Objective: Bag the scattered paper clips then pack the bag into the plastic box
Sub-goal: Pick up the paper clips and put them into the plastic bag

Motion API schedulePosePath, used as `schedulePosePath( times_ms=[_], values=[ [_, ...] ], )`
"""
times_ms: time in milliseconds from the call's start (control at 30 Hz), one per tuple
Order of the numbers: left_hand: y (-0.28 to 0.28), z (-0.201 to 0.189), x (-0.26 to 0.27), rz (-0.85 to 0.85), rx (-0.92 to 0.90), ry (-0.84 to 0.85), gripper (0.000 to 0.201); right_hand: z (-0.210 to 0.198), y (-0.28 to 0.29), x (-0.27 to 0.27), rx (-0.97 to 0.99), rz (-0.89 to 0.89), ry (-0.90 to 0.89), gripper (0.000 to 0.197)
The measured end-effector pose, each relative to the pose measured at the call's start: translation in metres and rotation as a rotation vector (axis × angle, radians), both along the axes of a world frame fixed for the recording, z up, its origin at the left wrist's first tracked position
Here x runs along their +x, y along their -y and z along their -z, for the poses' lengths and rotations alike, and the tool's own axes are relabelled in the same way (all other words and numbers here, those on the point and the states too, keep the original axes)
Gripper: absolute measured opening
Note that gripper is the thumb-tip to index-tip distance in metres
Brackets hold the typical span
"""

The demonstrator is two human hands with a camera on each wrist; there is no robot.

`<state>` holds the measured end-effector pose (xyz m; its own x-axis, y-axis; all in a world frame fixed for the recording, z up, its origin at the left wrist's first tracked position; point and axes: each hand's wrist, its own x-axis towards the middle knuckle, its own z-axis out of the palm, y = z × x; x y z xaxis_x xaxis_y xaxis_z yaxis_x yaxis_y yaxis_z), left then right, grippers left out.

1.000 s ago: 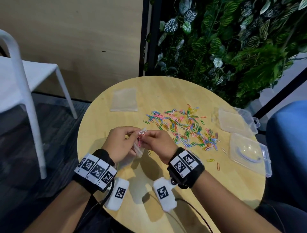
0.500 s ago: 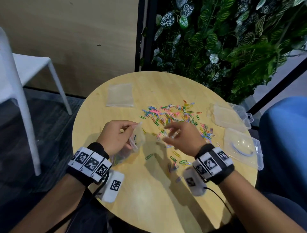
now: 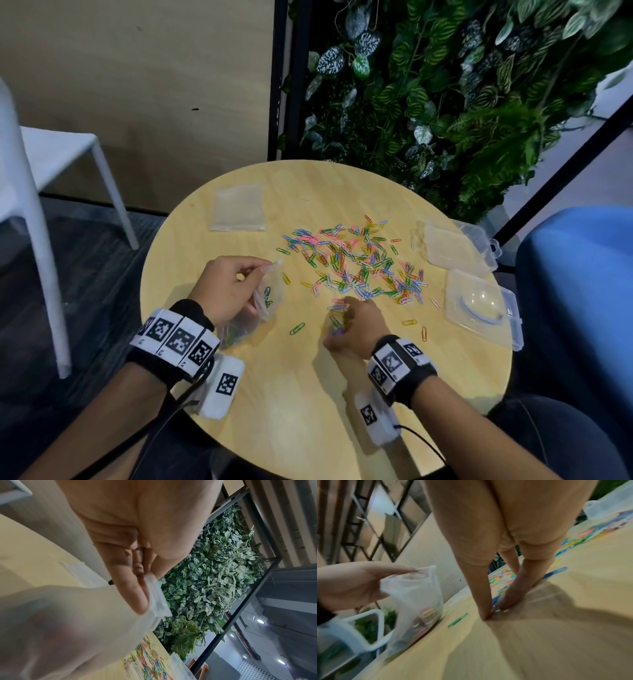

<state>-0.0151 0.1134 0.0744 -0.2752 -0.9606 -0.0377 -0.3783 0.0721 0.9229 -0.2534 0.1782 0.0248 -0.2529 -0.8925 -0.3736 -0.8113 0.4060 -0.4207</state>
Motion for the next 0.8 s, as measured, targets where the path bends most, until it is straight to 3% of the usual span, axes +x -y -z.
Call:
schedulePosePath(
  times_ms=[67,133,267,333,533,700,800],
  values=[
    [0.001,0.001,0.001,-0.009,0.012,-0.011,0.019,0.002,0.014,-0.003,-0.040,0.036,0.004,0.065],
    [0.002,0.002,0.003,-0.022,0.022,-0.025,0.018,0.003,0.029,-0.006,-0.048,0.049,-0.019,0.059],
    [0.004,0.002,0.007,-0.028,0.038,-0.033,0.019,0.001,0.054,-0.005,-0.044,0.002,-0.088,0.084],
    [0.004,0.002,0.008,-0.025,0.045,-0.038,0.020,0.000,0.064,0.002,-0.065,-0.102,-0.194,0.083],
    [0.005,0.001,0.007,-0.009,0.043,-0.021,0.020,0.003,0.075,0.025,-0.017,-0.442,-0.492,0.037],
    [0.006,0.003,0.008,0.000,0.050,-0.014,0.020,0.009,0.074,0.018,-0.098,-0.444,-0.531,0.026],
    [0.006,0.003,0.009,-0.003,0.047,-0.001,0.021,0.004,0.076,0.000,-0.101,-0.344,-0.472,0.022]
  ],
)
